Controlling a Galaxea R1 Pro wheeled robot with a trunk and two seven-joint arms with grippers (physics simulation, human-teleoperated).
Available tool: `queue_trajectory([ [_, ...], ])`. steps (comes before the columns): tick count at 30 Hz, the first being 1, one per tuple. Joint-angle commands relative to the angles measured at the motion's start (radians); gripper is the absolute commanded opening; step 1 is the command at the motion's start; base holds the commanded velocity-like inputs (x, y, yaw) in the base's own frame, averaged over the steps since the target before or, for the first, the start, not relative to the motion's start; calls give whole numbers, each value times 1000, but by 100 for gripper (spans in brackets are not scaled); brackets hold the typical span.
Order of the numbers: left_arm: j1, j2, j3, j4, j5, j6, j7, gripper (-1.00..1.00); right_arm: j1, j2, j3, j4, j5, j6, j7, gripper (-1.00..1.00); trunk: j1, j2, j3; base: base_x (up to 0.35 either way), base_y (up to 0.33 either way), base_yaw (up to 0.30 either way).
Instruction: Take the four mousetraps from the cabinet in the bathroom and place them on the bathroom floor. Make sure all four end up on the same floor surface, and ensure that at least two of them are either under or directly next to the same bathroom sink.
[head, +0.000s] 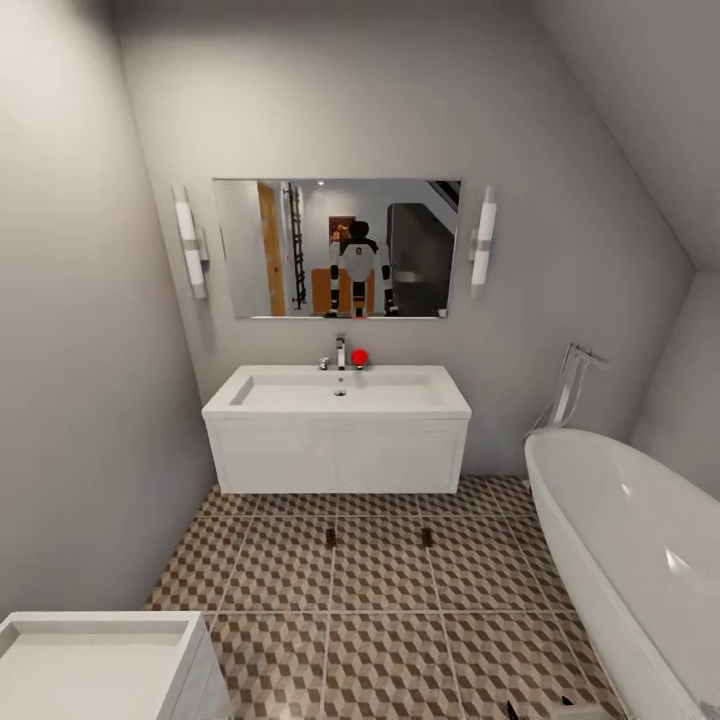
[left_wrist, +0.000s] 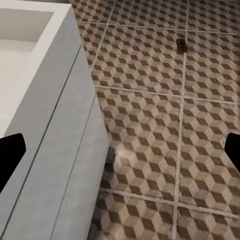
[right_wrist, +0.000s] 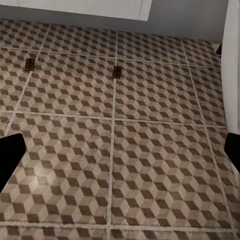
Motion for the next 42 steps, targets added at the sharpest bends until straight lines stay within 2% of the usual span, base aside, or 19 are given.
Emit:
queue_trajectory([
  [1, 0, -1, -1, 4, 8, -6, -3, 100, -2, 0, 5, 4, -11, -5, 8, 100, 0, -1, 0, 0, 0, -211],
  [27, 2, -2, -1, 4, 8, -6, -1, 100, -1, 2, 5, 4, -11, -4, 5, 100, 0, -1, 0, 0, 0, -270],
  [35, 4, 4, -1, 4, 9, -6, 1, 100, -1, 2, 5, 4, -11, -4, -42, 100, 0, -1, 0, 0, 0, -279],
  [42, 5, 4, -1, 4, 9, -6, 3, 100, -1, 2, 5, 4, -11, -5, -56, 100, 0, -1, 0, 0, 0, -280],
])
